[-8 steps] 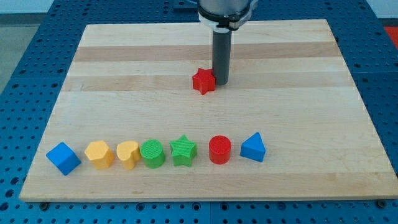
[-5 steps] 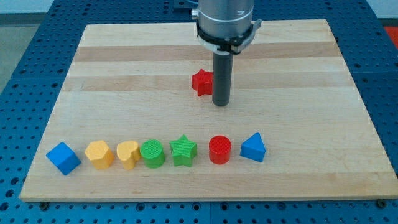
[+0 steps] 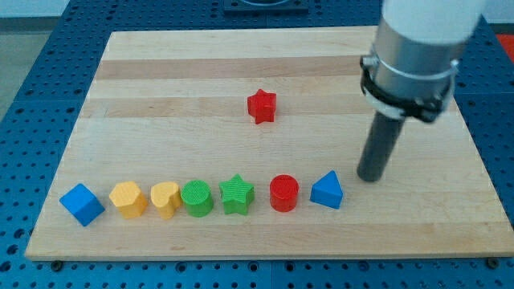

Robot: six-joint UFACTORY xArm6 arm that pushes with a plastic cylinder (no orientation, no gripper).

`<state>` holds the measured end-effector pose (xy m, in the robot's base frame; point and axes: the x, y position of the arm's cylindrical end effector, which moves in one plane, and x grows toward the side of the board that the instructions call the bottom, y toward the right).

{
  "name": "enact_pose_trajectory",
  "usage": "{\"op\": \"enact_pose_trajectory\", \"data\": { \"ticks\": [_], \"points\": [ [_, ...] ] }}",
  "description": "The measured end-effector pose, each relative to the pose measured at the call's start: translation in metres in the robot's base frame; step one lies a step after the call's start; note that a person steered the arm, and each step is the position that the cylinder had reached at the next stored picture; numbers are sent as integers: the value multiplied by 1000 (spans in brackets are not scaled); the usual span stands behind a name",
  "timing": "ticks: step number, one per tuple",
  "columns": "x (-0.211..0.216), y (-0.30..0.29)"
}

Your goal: Separate the hexagon from the horizontal line of blocks

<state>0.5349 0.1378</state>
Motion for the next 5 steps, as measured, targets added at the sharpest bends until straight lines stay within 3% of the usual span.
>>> {"op": "enact_pose_trajectory", "data": {
  "ticks": [1,3,5],
  "points": [
    [32,0],
    [83,-94],
    [83,-196]
  ]
}}
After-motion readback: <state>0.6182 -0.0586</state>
